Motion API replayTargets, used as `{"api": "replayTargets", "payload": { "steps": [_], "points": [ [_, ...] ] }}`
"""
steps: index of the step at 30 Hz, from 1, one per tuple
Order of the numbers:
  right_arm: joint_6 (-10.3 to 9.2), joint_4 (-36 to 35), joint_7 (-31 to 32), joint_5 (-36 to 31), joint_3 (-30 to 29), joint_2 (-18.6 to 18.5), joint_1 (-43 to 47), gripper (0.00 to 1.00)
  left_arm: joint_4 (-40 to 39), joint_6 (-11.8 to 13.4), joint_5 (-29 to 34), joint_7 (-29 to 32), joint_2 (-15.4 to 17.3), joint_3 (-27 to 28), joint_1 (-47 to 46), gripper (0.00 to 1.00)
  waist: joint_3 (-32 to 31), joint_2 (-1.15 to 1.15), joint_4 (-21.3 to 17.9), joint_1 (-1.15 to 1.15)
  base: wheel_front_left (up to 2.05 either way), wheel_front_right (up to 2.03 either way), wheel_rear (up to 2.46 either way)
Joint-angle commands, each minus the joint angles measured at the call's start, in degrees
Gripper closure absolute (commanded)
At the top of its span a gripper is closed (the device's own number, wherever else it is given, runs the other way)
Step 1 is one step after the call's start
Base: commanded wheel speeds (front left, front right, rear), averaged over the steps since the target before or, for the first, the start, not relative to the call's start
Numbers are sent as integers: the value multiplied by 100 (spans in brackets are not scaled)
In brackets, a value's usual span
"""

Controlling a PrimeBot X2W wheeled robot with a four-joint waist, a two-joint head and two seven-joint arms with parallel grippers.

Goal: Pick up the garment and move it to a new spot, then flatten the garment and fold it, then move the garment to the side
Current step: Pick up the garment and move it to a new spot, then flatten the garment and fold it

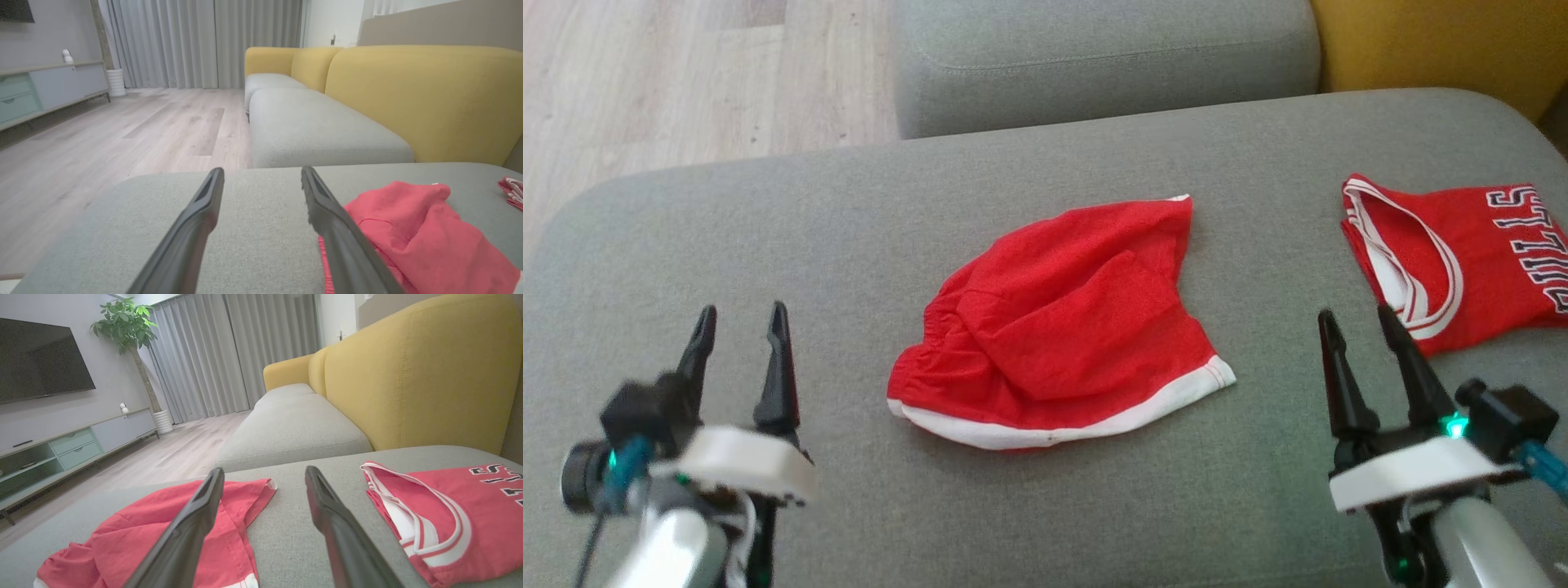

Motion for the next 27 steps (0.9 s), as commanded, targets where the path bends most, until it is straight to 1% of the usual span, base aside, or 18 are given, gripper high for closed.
{"api": "replayTargets", "payload": {
  "steps": [1,4,6,9,12,19,24,27],
  "points": [
    [39,-212,-53,-30,84,-86,-35,0,-398,88,276,-67,-14,403,-143,0,-2,0,0,0,0,0,0],
    [39,-218,-53,-31,84,-62,58,0,-713,181,682,-69,-454,706,400,0,-26,0,29,0,0,0,0],
    [39,-211,-53,-31,72,-44,130,0,-749,43,908,-69,-654,793,670,0,-42,0,51,0,0,0,0],
    [39,-205,-53,-48,81,-34,194,0,-702,-186,1267,-70,-869,892,884,0,-60,0,72,0,0,0,0],
    [39,-200,-53,-51,86,-56,205,0,-606,-388,1459,-70,-1061,1039,973,0,-70,0,88,0,0,0,0],
    [39,-194,-6,-63,111,-90,185,0,-395,-797,1710,-70,-1342,1402,1004,0,-80,0,92,0,0,0,0],
    [39,-194,36,-73,130,-177,150,0,-239,-1003,1854,-71,-1475,1569,964,0,-58,0,94,0,0,0,0],
    [39,-201,63,-72,121,-195,133,0,-205,-1073,1891,-71,-1511,1638,951,0,-46,0,97,0,0,0,0]
  ]
}}
